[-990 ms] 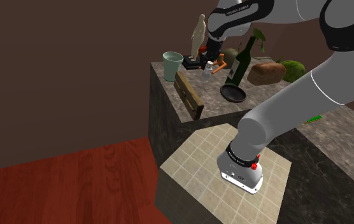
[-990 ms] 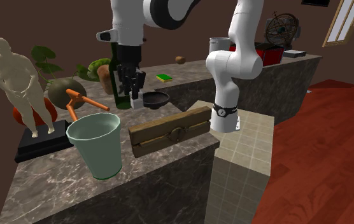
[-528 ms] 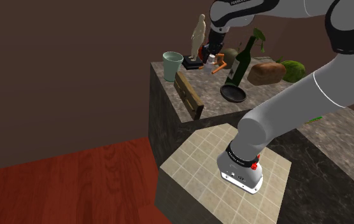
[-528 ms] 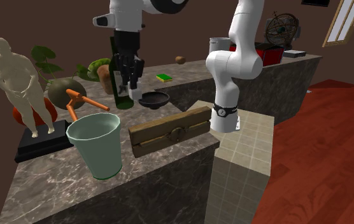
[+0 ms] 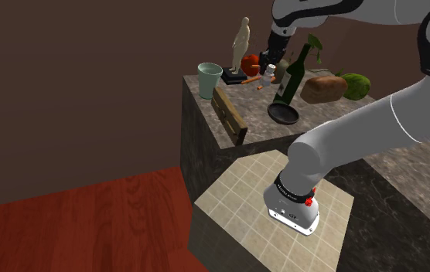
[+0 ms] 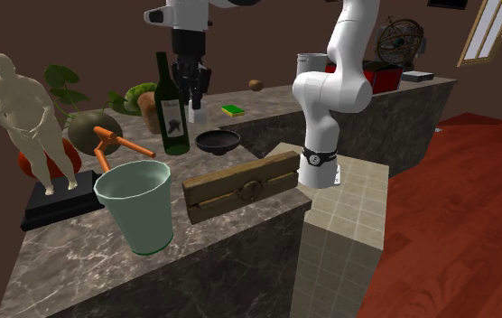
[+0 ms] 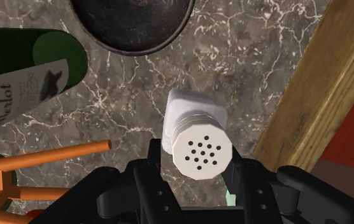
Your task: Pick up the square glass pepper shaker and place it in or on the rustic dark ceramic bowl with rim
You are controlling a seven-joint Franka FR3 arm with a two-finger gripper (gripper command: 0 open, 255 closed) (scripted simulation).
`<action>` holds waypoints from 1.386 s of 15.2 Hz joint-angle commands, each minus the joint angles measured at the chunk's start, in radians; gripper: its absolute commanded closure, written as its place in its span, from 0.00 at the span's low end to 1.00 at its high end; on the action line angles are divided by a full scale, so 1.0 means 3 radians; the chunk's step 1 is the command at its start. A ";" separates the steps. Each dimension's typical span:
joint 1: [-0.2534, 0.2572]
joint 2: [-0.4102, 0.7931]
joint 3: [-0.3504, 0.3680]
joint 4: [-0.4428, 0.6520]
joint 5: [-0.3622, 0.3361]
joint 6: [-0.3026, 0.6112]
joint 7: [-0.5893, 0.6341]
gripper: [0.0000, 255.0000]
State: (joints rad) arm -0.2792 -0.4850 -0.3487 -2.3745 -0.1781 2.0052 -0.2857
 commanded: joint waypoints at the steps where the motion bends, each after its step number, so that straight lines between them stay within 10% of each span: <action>1: -0.0084 -0.0139 -0.0087 -0.0088 -0.0074 -0.0037 -0.0125 1.00; 9: -0.0452 -0.0677 -0.0443 -0.0270 -0.0396 -0.0321 -0.0652 1.00; 21: -0.0484 -0.0559 -0.0601 -0.0721 -0.0507 0.0249 -0.0643 1.00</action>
State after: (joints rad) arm -0.4239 -0.6585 -0.5237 -2.5777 -0.3267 2.0606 -0.4789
